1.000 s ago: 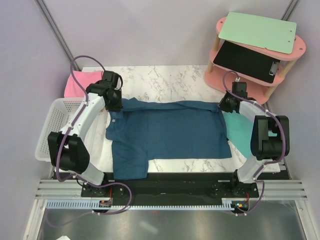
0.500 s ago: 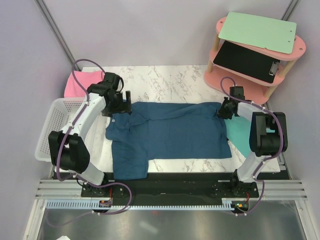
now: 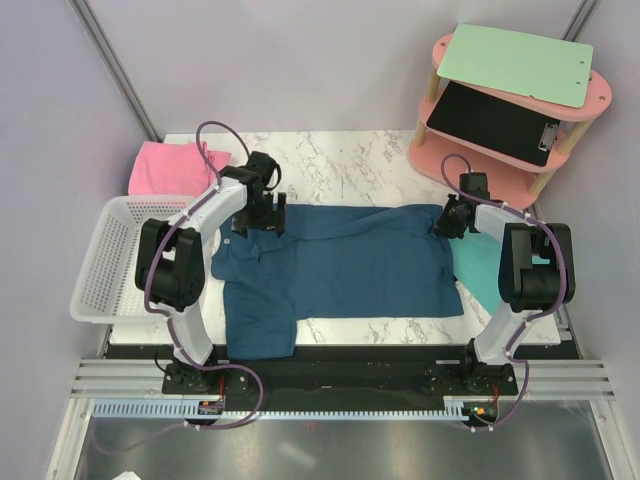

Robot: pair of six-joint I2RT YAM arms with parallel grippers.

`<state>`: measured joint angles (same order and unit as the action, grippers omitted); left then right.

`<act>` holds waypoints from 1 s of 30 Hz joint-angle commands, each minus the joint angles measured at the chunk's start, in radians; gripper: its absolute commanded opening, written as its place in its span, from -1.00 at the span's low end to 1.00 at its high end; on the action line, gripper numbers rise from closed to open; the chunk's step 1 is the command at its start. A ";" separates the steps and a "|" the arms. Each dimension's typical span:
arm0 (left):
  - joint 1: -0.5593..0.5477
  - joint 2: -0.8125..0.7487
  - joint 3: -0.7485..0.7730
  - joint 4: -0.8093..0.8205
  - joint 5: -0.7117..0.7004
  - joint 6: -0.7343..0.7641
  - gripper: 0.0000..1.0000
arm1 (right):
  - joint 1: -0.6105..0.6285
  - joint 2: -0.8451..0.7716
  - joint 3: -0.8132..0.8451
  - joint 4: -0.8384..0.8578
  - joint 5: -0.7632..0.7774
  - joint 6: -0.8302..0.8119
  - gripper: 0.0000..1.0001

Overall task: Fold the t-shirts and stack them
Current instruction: Fold the flattened tshirt in 1/3 of the way

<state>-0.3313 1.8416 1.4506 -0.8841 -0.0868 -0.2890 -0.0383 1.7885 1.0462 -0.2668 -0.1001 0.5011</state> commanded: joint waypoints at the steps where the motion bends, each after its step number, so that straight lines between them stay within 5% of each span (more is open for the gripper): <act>1: 0.005 0.024 0.025 0.022 -0.077 -0.007 0.79 | -0.006 0.031 0.023 -0.006 -0.004 -0.004 -0.58; 3: 0.006 0.036 0.025 0.020 -0.085 -0.010 0.71 | -0.006 0.031 0.023 -0.006 -0.004 -0.003 -0.58; 7: 0.005 0.080 0.024 0.020 -0.071 -0.010 -0.05 | -0.006 0.032 0.023 -0.003 -0.006 -0.004 -0.59; 12: 0.006 0.123 0.017 0.019 -0.074 -0.019 -0.16 | -0.006 0.031 0.021 -0.005 -0.010 -0.006 -0.59; 18: 0.006 0.064 -0.009 0.014 -0.094 -0.029 -0.96 | -0.009 0.023 0.017 -0.003 -0.015 -0.006 -0.59; 30: -0.129 -0.235 -0.121 -0.084 -0.198 -0.070 -0.96 | -0.009 0.015 0.009 0.001 -0.016 0.004 -0.60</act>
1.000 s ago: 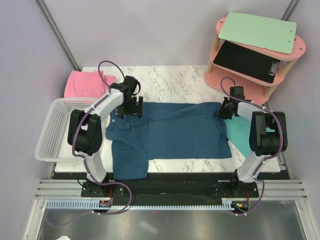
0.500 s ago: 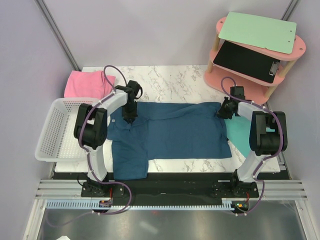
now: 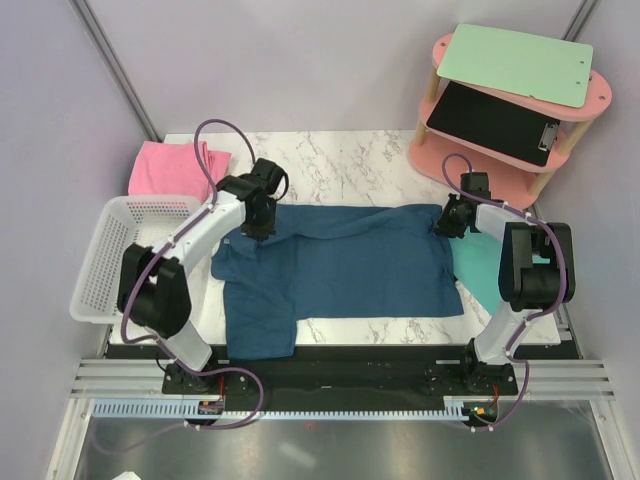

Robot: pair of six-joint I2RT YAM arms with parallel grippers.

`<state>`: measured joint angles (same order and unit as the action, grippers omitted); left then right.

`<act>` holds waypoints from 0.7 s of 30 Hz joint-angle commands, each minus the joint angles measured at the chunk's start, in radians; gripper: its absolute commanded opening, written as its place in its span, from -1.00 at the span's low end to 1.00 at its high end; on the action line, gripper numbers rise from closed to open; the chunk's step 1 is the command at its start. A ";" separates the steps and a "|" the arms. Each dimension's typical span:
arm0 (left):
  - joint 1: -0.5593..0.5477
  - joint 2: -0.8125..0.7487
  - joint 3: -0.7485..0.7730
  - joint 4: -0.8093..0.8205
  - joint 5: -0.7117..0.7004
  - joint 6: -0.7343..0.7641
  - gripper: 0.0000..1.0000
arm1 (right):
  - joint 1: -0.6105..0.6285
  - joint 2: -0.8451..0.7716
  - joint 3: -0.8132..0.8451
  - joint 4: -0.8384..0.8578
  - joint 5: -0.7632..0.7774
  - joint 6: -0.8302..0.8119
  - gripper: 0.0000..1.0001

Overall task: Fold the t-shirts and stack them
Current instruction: Fold the flattened tshirt in 1/3 of the way

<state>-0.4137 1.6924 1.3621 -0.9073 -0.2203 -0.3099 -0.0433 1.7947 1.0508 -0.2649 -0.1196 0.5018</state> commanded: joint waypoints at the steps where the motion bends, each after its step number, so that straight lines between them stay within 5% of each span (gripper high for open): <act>1: -0.056 -0.100 -0.044 -0.083 -0.082 -0.055 -0.96 | -0.004 0.009 0.005 0.000 0.003 0.003 -0.60; 8: -0.096 -0.002 -0.110 -0.209 -0.152 -0.112 -0.95 | -0.004 0.003 0.000 -0.002 -0.014 0.009 -0.60; 10: -0.106 0.032 -0.110 -0.246 -0.194 -0.138 -0.70 | -0.004 -0.014 -0.002 -0.008 -0.022 0.011 -0.60; 11: -0.109 0.033 -0.109 -0.264 -0.206 -0.155 0.15 | -0.004 -0.021 -0.002 -0.010 -0.020 0.009 -0.60; 14: -0.114 0.009 -0.083 -0.263 -0.228 -0.169 0.94 | -0.009 -0.046 0.006 -0.031 -0.017 0.006 -0.60; 18: -0.114 0.003 0.020 -0.216 -0.212 -0.141 0.99 | -0.012 -0.040 0.025 -0.048 -0.023 -0.006 -0.53; 21: -0.112 0.036 0.067 -0.167 -0.220 -0.112 0.98 | -0.013 -0.031 0.025 -0.053 -0.043 -0.008 0.04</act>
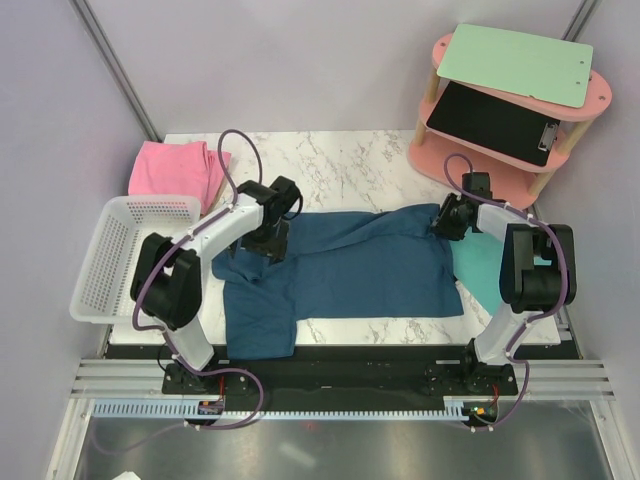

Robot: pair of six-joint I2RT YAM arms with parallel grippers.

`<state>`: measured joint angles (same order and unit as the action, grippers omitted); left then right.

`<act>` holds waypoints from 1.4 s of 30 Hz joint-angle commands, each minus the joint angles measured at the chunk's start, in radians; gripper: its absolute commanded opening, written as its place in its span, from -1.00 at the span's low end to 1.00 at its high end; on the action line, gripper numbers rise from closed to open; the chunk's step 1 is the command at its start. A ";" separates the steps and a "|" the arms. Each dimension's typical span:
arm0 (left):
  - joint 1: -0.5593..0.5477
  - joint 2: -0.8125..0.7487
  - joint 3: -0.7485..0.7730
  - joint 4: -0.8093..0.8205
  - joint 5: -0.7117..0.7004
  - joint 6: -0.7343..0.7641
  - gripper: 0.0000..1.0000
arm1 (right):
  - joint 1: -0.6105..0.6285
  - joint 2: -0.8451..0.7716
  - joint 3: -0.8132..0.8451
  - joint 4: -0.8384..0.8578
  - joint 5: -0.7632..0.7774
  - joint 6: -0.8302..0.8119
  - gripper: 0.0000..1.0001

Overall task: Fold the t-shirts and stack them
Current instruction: Fold the flattened tshirt in 1/3 of the way

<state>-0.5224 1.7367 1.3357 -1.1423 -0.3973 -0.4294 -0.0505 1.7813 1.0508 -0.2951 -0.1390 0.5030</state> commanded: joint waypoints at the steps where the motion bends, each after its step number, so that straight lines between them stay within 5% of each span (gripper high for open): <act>1: -0.004 0.000 0.102 0.078 -0.052 0.011 0.96 | -0.006 -0.019 0.023 -0.021 -0.022 -0.011 0.16; 4: 0.002 0.003 0.096 0.153 -0.051 0.032 0.65 | -0.006 -0.031 0.018 -0.022 -0.014 -0.017 0.67; 5: 0.005 0.006 0.092 0.168 -0.043 0.035 -0.14 | -0.008 -0.036 0.017 -0.024 -0.013 -0.017 0.78; 7: 0.030 0.029 0.089 0.187 -0.031 0.026 -0.96 | -0.008 -0.039 0.020 -0.026 -0.008 -0.018 0.96; 21: 0.102 0.198 0.043 0.334 0.136 0.046 -0.96 | -0.017 -0.048 0.029 -0.030 -0.008 -0.020 0.96; 32: 0.003 0.037 -0.117 0.415 0.317 0.060 -0.96 | -0.023 -0.049 0.040 -0.030 -0.019 -0.009 0.96; 42: -0.079 -0.104 -0.262 0.404 0.339 0.026 -0.96 | -0.026 -0.095 0.044 -0.030 -0.031 0.002 0.96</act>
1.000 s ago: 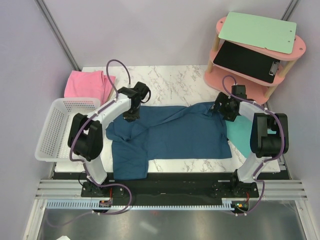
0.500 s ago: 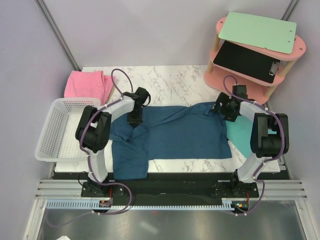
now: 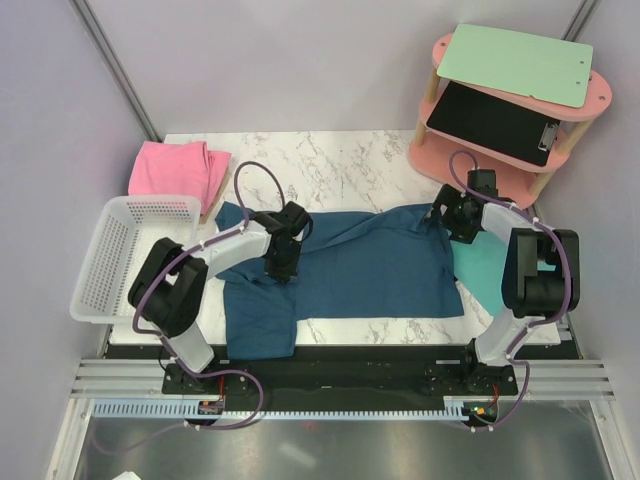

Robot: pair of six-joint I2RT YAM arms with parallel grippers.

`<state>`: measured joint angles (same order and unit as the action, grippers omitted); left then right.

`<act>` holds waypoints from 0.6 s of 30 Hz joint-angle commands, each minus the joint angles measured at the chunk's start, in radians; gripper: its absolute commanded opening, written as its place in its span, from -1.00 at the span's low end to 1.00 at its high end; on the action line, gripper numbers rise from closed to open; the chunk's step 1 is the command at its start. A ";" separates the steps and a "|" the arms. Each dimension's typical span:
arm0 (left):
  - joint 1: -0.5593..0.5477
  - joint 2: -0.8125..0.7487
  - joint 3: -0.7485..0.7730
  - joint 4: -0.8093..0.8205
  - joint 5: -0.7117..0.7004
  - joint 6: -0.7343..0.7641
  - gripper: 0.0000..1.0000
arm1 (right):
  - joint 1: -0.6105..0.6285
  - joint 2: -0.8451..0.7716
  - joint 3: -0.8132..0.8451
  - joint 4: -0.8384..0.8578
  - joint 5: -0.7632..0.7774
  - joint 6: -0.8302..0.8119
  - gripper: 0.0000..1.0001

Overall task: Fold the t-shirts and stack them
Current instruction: Fold the flattened tshirt in 1/3 of the way

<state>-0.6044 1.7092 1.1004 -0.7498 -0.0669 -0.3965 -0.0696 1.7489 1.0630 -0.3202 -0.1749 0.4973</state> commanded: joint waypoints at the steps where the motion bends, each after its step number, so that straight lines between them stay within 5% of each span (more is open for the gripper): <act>1: 0.005 -0.085 -0.027 0.012 0.004 0.001 -0.96 | -0.007 -0.074 0.032 -0.003 0.003 0.007 0.96; 10: 0.009 -0.076 0.085 -0.042 -0.093 0.005 -0.96 | -0.007 -0.149 0.011 0.053 -0.058 0.044 0.77; 18: 0.063 -0.049 0.185 -0.062 -0.102 0.013 -0.96 | -0.007 -0.081 -0.044 0.118 -0.129 0.075 -0.13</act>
<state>-0.5739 1.6539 1.2259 -0.7940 -0.1406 -0.3965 -0.0742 1.6402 1.0580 -0.2729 -0.2466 0.5415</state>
